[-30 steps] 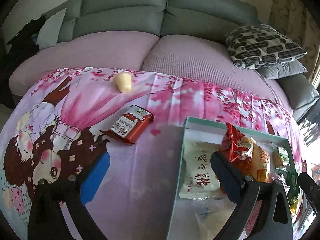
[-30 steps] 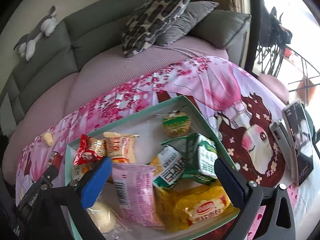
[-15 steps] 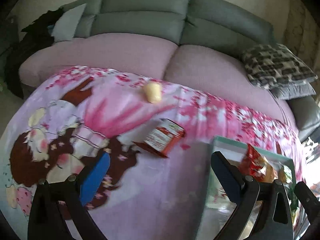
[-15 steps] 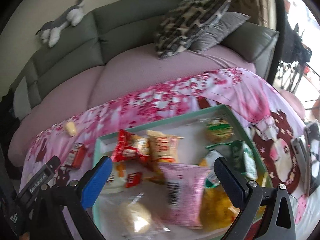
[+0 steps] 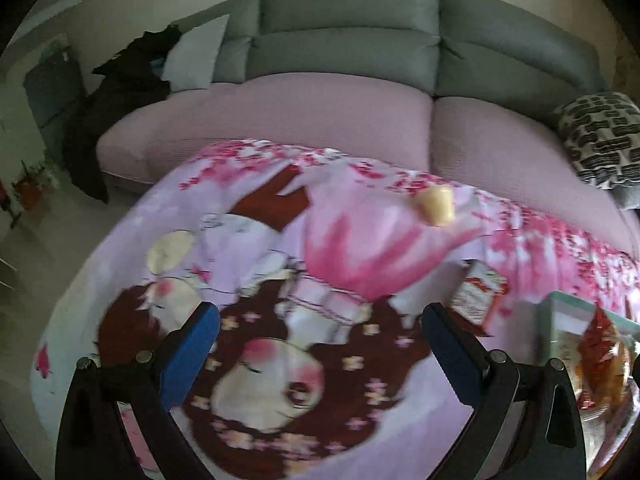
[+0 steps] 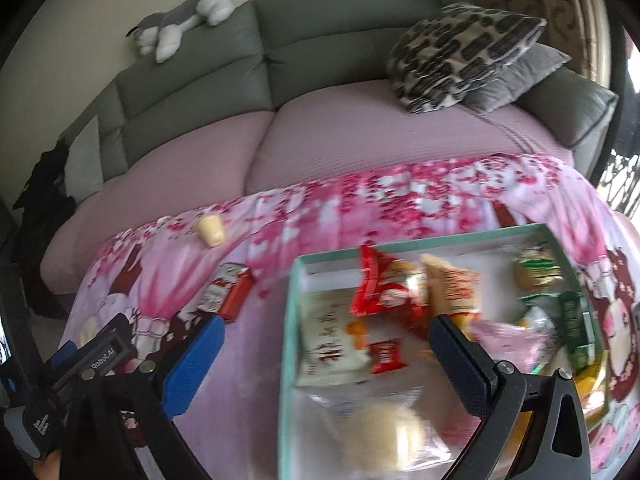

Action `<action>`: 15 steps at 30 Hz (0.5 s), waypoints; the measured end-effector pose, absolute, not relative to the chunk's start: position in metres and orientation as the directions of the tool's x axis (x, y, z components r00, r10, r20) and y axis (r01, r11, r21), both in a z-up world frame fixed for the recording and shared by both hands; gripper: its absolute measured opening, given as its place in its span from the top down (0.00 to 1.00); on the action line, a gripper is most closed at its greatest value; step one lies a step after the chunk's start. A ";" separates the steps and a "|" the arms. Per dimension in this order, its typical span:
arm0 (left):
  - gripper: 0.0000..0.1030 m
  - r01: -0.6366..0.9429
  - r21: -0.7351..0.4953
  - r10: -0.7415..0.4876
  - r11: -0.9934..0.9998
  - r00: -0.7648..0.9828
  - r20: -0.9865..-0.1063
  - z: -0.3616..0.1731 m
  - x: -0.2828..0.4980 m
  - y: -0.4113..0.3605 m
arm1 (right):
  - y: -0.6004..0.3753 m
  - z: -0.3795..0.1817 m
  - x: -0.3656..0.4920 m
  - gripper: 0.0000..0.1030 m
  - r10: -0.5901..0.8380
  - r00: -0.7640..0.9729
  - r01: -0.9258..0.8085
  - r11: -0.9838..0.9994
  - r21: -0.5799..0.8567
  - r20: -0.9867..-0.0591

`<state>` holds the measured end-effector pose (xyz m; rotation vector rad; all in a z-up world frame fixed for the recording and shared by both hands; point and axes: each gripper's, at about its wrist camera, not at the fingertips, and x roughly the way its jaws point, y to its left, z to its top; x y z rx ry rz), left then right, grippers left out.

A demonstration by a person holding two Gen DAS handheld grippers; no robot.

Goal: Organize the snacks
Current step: 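Move both open tools back over the red box and jelly cup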

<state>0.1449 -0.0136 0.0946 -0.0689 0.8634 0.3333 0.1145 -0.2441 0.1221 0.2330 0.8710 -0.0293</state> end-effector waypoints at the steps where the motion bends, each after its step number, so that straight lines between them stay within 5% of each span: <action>1: 0.02 -0.323 0.082 0.270 0.943 0.597 -0.755 0.095 0.144 -0.009 | -0.236 0.120 0.117 0.00 0.080 0.640 0.107 0.975 0.193 -0.764; 15: 0.02 -0.418 0.073 0.315 0.905 0.546 -0.777 0.084 0.138 0.054 | -0.172 0.097 0.134 0.00 0.156 0.595 0.026 0.977 0.213 -0.788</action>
